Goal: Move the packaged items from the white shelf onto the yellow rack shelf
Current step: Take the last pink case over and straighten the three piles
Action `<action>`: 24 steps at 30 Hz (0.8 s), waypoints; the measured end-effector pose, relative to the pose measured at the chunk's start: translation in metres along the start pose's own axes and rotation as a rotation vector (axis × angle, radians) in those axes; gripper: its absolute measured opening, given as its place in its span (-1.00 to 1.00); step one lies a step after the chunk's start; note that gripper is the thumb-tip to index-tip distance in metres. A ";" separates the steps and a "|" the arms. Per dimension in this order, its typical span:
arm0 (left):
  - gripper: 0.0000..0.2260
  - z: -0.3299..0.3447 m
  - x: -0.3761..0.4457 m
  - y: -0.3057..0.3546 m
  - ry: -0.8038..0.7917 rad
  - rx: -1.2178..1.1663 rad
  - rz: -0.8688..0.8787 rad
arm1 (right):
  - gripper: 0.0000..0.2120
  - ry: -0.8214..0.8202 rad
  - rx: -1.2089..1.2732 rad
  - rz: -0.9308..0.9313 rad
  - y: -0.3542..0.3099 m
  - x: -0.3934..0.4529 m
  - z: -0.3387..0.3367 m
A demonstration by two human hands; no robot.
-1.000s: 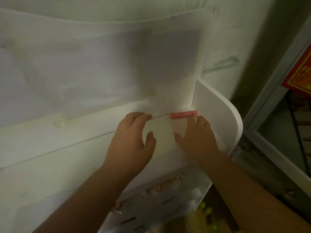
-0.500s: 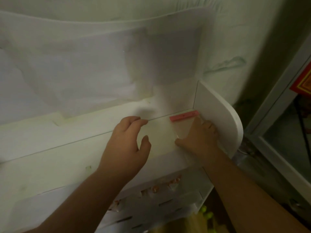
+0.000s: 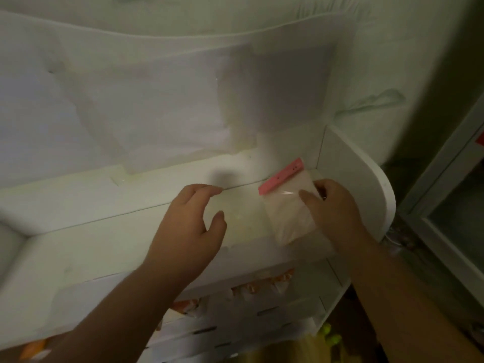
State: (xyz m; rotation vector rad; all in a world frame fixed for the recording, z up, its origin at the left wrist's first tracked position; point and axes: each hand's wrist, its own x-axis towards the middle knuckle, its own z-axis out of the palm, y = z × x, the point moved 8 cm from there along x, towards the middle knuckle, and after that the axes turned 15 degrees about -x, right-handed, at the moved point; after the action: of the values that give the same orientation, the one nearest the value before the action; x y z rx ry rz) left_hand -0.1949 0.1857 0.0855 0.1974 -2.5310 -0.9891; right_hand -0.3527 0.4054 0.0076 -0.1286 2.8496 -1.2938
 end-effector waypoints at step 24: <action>-0.65 -0.311 -0.244 -0.112 0.427 0.048 -0.072 | -0.87 -0.384 0.515 -0.155 -0.259 -0.306 0.159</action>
State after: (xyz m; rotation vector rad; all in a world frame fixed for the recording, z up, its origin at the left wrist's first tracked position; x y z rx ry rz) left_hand 0.1560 -0.0217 0.1362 0.4642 -2.1689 -0.8112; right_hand -0.0226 0.1404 0.0904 -0.5287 2.1549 -1.7577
